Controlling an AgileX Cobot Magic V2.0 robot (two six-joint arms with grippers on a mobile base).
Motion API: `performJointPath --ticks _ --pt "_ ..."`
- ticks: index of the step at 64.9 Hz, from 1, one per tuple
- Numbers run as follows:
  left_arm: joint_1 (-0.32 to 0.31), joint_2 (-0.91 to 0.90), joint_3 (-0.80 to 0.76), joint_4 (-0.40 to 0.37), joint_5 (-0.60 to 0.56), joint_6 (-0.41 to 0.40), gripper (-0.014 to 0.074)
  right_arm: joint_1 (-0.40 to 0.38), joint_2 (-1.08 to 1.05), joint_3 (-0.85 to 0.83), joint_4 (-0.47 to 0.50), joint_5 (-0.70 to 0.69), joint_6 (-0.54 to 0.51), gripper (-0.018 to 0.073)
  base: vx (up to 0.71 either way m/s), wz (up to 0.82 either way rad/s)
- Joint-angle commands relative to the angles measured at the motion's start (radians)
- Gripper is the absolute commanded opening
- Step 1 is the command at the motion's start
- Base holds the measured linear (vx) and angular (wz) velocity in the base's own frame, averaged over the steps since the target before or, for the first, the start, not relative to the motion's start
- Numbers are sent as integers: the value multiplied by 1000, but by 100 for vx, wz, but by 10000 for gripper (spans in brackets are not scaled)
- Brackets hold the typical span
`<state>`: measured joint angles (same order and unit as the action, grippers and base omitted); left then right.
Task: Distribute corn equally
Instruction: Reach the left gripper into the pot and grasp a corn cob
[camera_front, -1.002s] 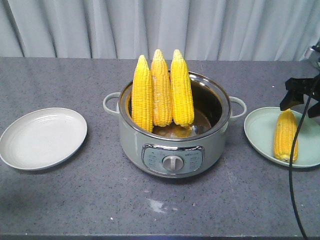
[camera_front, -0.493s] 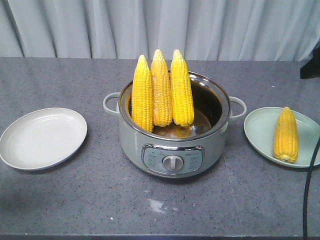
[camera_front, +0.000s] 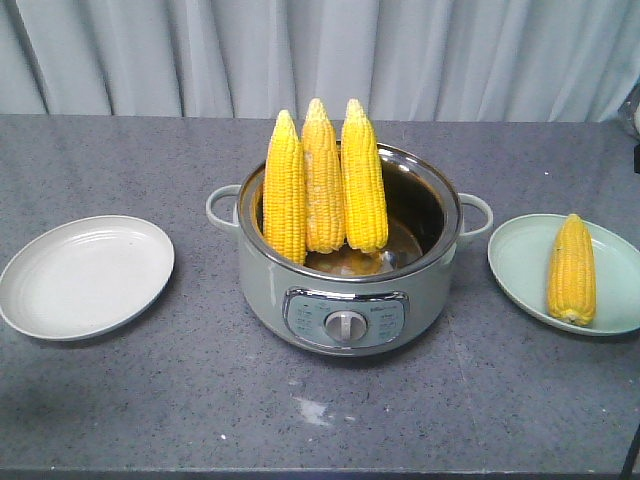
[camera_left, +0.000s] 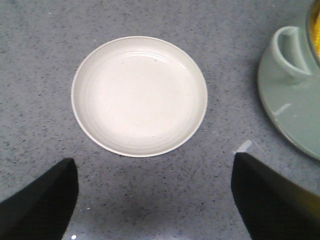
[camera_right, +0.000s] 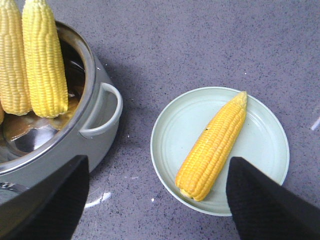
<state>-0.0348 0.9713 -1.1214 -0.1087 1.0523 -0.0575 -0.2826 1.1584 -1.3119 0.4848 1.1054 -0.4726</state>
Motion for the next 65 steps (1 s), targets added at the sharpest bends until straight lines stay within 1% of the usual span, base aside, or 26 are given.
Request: performJointPath --ticks 1,12,17,21,35,42,52,58,65 --pt "-4 20 -42 -92 -63 57 587 -2 -20 -23 30 -40 -9 553 0 0" --pt "-12 126 -117 -207 -45 139 587 -2 -20 -23 30 -38 -9 553 0 0" --pt "-46 177 -165 -233 -46 155 587 -2 -20 -23 30 -38 -9 553 0 0" --pt "-87 227 -213 -246 -51 164 587 -2 -20 -23 30 -38 -9 553 0 0" --pt "-242 408 -362 -237 -106 164 587 -2 -20 -23 30 -38 -9 553 0 0" --pt "-299 493 -430 -234 -135 164 587 -2 -20 -23 30 -38 -9 553 0 0" --pt "-370 608 -541 -166 -153 150 587 -2 -20 -23 30 -38 -9 553 0 0" --pt "-406 666 -604 -121 -158 115 587 -2 -20 -23 30 -39 -9 553 0 0" --pt "-441 719 -663 -85 -184 87 587 -2 -20 -23 30 -39 -9 553 0 0"
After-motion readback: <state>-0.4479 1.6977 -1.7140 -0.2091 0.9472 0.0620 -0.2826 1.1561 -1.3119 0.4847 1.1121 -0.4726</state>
